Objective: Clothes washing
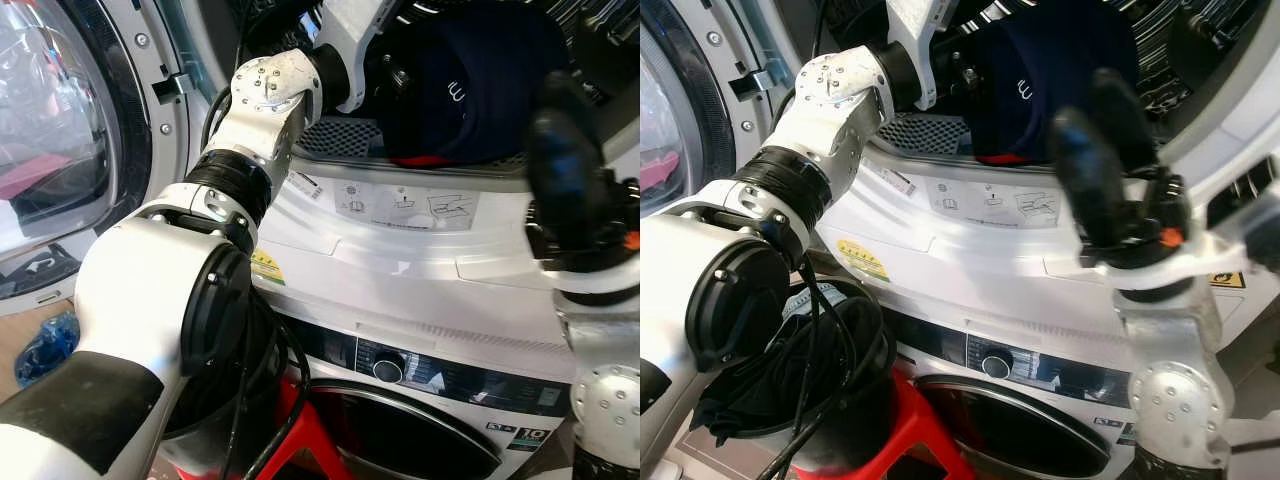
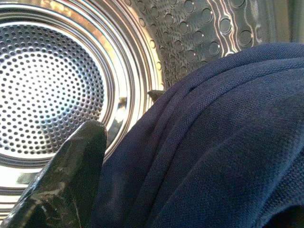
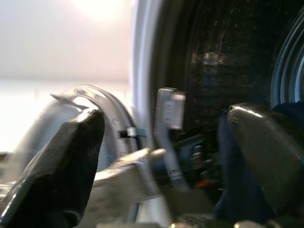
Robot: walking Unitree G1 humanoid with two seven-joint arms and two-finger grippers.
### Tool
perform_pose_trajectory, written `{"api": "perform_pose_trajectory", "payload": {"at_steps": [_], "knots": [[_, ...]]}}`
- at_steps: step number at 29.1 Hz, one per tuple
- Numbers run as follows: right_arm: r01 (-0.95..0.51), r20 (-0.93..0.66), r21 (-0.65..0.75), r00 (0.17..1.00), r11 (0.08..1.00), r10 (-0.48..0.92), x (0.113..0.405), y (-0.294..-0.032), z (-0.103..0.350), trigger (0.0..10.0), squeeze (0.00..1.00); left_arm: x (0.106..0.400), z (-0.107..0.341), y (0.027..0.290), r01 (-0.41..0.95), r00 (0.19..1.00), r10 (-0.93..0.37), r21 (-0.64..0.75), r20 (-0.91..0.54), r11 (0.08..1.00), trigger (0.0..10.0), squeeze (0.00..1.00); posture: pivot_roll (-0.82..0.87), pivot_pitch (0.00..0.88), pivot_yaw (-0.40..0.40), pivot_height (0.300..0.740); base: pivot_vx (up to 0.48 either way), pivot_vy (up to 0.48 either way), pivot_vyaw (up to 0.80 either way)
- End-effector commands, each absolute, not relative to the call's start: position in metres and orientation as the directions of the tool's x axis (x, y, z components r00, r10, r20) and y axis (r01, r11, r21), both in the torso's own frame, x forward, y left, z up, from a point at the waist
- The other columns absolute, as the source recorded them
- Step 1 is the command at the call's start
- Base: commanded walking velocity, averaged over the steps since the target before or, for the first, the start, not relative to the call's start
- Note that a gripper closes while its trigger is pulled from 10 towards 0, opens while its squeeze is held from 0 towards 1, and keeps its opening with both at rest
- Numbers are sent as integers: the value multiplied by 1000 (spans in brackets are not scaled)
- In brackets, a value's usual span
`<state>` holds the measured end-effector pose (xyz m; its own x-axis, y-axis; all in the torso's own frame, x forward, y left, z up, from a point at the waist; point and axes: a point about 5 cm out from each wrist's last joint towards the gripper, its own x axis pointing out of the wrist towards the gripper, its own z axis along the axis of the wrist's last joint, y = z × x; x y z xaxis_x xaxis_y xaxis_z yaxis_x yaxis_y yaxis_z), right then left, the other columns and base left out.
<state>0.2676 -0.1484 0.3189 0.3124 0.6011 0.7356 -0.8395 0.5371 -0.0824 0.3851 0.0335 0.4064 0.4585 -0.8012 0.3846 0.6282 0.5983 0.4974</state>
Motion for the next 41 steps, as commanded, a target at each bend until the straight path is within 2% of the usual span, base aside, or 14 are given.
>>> {"api": "perform_pose_trajectory", "payload": {"at_steps": [1,2,4,10,12,16,20,24,34,41], "knots": [[-826,723,-100,323,555,610,269,-145,320,10000,0,385,411,40,616,455,-791,497,409,611,10000,1000,-115,15,160,740,0,0,0],[-827,719,-110,316,551,619,269,-145,322,10000,0,385,411,40,616,454,-791,497,410,611,10000,1000,-111,13,158,740,0,0,0],[-868,683,-186,223,460,696,259,-140,324,10000,0,384,412,40,617,452,-792,497,411,610,10000,1000,-110,12,156,740,0,0,0],[-874,607,-249,195,417,771,255,-137,318,10000,0,384,413,41,613,453,-789,497,416,614,10000,1000,-114,9,155,740,0,0,0],[-888,574,-278,152,366,805,250,-138,315,10000,0,384,414,41,612,453,-787,496,418,616,10000,1000,-113,9,155,740,0,0,0],[-916,645,-236,102,325,757,245,-145,323,10000,0,384,414,41,611,454,-787,496,419,617,10000,1000,-114,10,155,740,0,0,0],[-877,611,-246,190,412,768,254,-144,320,10000,0,384,414,41,613,452,-787,495,421,617,10000,1000,-116,9,156,740,0,0,0],[-850,557,-272,242,450,794,264,-133,317,10000,0,383,415,38,616,438,-795,504,420,606,10000,1000,-117,11,157,740,0,0,0],[-858,480,-324,214,399,851,267,-120,319,10000,0,382,418,38,611,433,-795,510,425,606,10000,1000,-119,0,157,740,0,0,0],[-823,384,-379,276,423,881,280,-112,314,10000,0,380,420,38,611,421,-798,516,431,601,10000,1000,-115,0,153,740,0,0,0]]}}
